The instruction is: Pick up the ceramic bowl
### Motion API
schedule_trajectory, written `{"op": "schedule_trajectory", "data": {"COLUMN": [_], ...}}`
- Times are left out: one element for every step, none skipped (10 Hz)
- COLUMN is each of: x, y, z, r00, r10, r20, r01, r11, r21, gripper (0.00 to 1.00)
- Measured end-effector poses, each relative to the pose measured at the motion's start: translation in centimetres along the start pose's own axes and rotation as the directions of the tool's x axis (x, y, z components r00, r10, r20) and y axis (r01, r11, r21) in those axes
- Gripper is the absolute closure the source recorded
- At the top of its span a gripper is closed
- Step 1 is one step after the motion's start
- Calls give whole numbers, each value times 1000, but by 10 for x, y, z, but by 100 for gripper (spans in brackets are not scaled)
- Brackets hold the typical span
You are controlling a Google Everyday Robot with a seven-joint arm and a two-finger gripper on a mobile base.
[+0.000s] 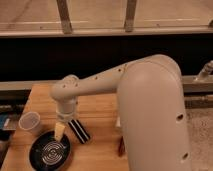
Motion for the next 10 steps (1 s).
{"op": "schedule_trajectory", "data": {"x": [-7,-19,-27,-32,-34,-37,-38,-39,-39,-39], "y": [4,8,10,12,12,14,15,14,11,8], "z": [3,11,17,22,28,32,36,45,54,62], "r00": [1000,999,998,997,996,995,994,994,994,995], "r10": [-22,-46,-61,-74,-83,-92,-98,-98,-92,-84], "r20": [-7,-19,-27,-34,-43,-45,-50,-56,-60,-60], "r01": [22,46,61,74,83,91,97,97,90,81], "r11": [1000,999,998,997,997,996,995,995,995,996], "r21": [2,1,-2,-5,-9,-14,-19,-28,-35,-45], "gripper": [20,20,20,20,20,20,20,20,20,20]}}
